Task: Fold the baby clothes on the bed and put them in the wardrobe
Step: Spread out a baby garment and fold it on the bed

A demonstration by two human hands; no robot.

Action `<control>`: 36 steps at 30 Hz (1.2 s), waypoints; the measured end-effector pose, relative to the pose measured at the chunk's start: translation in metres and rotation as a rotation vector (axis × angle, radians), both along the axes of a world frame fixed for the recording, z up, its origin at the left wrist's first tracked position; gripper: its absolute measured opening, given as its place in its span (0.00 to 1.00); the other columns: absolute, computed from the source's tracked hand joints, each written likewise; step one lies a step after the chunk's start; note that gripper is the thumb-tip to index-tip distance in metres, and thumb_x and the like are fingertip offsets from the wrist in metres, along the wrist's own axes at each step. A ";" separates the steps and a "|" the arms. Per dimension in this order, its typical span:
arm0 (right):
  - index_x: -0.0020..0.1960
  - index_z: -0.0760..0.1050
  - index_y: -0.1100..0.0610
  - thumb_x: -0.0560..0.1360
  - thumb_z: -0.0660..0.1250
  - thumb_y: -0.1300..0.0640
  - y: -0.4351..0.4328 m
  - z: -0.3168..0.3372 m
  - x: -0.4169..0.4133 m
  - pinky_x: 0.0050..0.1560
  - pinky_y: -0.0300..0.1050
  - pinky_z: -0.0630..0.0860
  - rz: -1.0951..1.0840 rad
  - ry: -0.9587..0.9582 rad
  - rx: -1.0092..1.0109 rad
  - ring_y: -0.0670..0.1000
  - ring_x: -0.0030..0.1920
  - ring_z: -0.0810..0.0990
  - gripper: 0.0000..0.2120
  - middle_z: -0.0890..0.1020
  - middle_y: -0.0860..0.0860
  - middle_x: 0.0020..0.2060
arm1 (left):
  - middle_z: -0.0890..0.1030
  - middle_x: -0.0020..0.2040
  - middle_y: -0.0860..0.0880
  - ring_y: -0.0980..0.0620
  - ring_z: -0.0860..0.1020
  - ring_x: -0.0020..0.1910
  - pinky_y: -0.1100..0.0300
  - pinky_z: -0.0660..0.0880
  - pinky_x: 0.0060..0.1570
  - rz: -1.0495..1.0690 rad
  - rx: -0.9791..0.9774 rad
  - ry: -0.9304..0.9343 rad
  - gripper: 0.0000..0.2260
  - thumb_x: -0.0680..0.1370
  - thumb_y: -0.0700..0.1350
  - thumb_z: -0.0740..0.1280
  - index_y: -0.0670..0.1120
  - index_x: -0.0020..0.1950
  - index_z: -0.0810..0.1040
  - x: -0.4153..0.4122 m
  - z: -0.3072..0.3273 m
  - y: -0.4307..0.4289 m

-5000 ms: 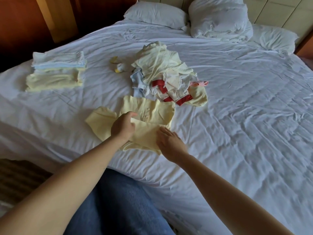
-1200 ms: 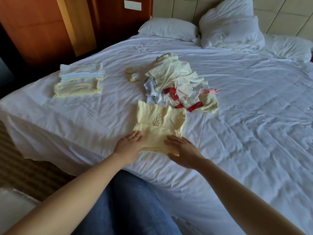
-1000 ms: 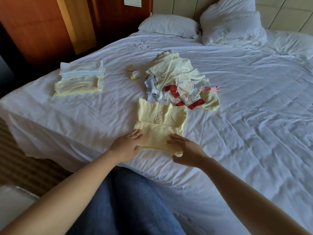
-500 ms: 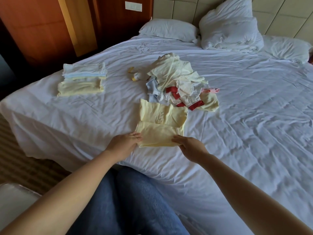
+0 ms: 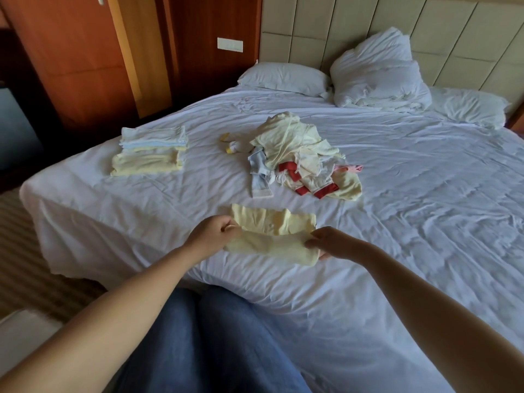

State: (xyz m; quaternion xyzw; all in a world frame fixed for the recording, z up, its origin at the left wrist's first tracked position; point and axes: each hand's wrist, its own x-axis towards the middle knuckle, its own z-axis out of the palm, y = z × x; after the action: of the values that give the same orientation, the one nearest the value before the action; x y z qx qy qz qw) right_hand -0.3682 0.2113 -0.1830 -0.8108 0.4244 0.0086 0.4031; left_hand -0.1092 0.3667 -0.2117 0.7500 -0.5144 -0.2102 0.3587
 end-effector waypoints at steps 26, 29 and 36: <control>0.56 0.72 0.51 0.81 0.53 0.47 -0.049 -0.072 0.079 0.55 0.46 0.61 -0.662 -0.026 -0.483 0.57 0.55 0.68 0.12 0.78 0.53 0.51 | 0.83 0.47 0.43 0.37 0.81 0.41 0.52 0.73 0.36 0.418 -0.108 -0.394 0.09 0.80 0.48 0.65 0.44 0.54 0.76 0.011 -0.063 -0.112; 0.54 0.72 0.52 0.81 0.53 0.48 -0.053 -0.085 0.081 0.57 0.48 0.63 -0.652 0.022 -0.516 0.57 0.54 0.68 0.11 0.77 0.54 0.50 | 0.83 0.40 0.42 0.38 0.80 0.36 0.52 0.74 0.33 0.404 -0.116 -0.507 0.06 0.76 0.44 0.70 0.43 0.50 0.78 0.015 -0.079 -0.116; 0.62 0.70 0.52 0.77 0.58 0.57 -0.056 -0.090 0.080 0.61 0.47 0.60 -0.567 -0.060 -0.608 0.53 0.60 0.72 0.14 0.78 0.49 0.58 | 0.77 0.56 0.44 0.40 0.77 0.53 0.48 0.72 0.48 0.330 -0.048 -0.498 0.19 0.71 0.37 0.69 0.47 0.62 0.76 0.019 -0.075 -0.121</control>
State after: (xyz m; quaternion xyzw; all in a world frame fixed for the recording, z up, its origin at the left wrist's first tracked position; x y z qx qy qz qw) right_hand -0.2878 0.1555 -0.2730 -0.7440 0.6020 -0.2520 0.1438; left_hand -0.0902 0.2459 -0.2870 0.8433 -0.4627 0.0535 0.2682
